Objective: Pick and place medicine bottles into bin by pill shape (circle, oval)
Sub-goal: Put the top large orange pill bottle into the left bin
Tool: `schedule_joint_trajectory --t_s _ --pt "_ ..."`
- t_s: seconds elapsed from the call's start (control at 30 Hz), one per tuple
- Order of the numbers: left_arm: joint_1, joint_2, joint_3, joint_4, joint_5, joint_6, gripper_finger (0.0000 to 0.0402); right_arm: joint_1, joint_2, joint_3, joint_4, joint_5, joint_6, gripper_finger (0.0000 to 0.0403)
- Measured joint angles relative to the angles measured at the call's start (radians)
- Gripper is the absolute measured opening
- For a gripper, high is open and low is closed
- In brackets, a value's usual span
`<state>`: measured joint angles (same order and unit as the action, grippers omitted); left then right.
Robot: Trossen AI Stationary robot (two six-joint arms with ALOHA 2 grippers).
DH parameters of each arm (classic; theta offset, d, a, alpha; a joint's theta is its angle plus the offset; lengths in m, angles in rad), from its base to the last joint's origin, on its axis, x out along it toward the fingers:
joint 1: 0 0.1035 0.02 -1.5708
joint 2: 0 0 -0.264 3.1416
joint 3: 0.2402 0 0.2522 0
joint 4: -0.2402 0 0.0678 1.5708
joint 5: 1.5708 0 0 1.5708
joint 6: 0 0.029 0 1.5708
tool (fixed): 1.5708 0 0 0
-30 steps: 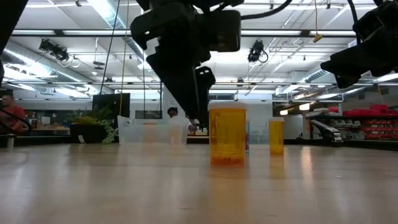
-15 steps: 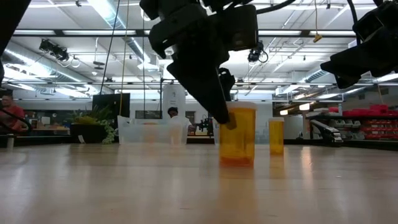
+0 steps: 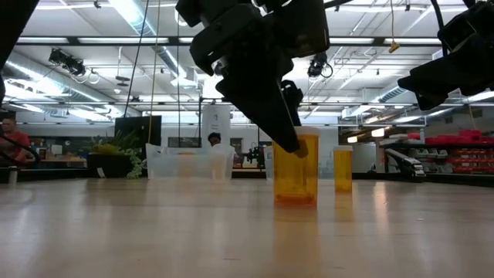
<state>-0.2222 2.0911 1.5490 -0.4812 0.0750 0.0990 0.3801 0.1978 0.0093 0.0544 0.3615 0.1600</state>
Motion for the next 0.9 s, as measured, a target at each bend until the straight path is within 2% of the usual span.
schedule_joint_trajectory --t_s 0.2,0.5,0.6,0.77,0.9 --pt "0.000 0.000 0.000 0.000 0.000 -0.009 0.0275 0.000 0.000 0.000 0.000 0.000 0.000 0.0138" --pt "0.000 0.000 0.000 -0.006 0.000 -0.040 0.0217 0.000 0.000 0.000 0.000 0.000 0.000 0.0138" --pt "0.000 -0.004 0.000 -0.022 0.000 -0.061 0.0217 0.000 0.000 0.000 0.000 0.000 0.000 0.0138" --pt "0.003 -0.017 0.000 -0.062 0.000 -0.085 0.0239 0.000 0.000 0.000 0.000 0.000 0.000 0.0138" --pt "0.007 -0.046 0.000 -0.108 0.000 -0.093 0.0230 0.000 0.000 0.000 0.000 0.000 0.000 0.0138"
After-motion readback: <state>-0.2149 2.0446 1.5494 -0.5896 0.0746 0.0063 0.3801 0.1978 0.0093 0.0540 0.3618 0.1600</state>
